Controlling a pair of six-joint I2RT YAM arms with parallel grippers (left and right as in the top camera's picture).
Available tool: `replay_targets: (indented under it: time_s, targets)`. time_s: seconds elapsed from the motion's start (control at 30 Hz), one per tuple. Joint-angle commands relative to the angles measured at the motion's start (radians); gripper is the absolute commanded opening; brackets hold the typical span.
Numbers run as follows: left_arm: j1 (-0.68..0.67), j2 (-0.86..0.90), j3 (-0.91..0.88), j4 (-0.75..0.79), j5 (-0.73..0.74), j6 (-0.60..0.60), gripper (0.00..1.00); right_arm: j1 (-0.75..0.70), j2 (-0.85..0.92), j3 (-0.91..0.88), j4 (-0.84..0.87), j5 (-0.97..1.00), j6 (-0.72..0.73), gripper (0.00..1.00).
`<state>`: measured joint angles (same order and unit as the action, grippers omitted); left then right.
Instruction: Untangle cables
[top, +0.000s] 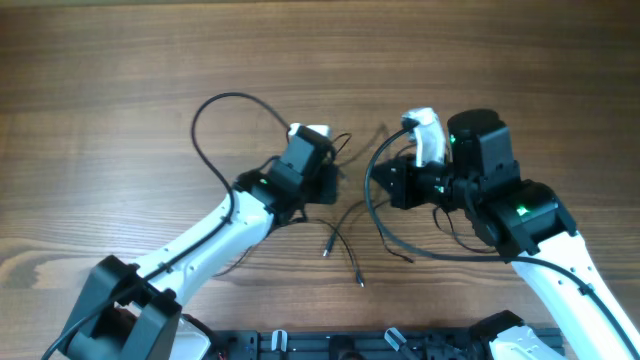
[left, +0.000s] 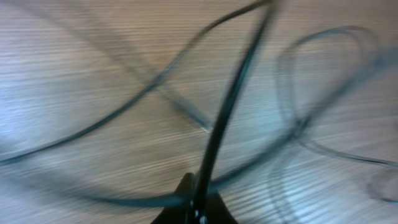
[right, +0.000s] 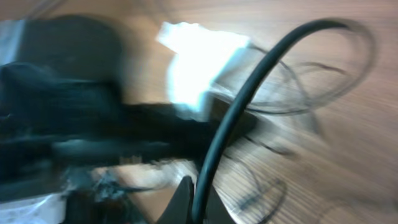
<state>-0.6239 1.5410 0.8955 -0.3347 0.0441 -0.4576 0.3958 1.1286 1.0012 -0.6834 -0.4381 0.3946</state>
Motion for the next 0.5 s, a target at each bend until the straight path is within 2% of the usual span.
replay_targets:
  time_s: [0.0, 0.07, 0.13, 0.17, 0.27, 0.37, 0.47]
  targets:
    - [0.130, 0.010, 0.000, -0.157, -0.216, -0.096, 0.04, -0.001, -0.005, 0.002, -0.106, 0.538, 0.239, 0.04]
    - [0.220, 0.010, 0.000, -0.243, -0.285, -0.188, 0.04, -0.008, -0.005, 0.002, -0.169, 0.694, 0.288, 0.04]
    - [0.321, 0.010, 0.000, -0.291, -0.280, -0.236, 0.04, -0.037, -0.005, 0.003, -0.171, 0.760, 0.288, 0.04]
    - [0.390, 0.010, 0.000, -0.320, -0.257, -0.269, 0.04, -0.068, -0.010, 0.006, -0.138, 0.759, 0.258, 0.04]
    - [0.492, 0.010, 0.000, -0.350, -0.173, -0.269, 0.04, -0.108, -0.016, 0.102, -0.048, 0.718, 0.084, 0.04]
    - [0.519, 0.010, 0.000, -0.358, -0.079, -0.269, 0.04, -0.108, -0.015, 0.266, 0.011, 0.718, -0.011, 0.04]
    - [0.496, 0.010, 0.000, -0.346, 0.020, -0.269, 0.04, -0.108, -0.018, 0.348, 0.130, 0.681, -0.021, 0.05]
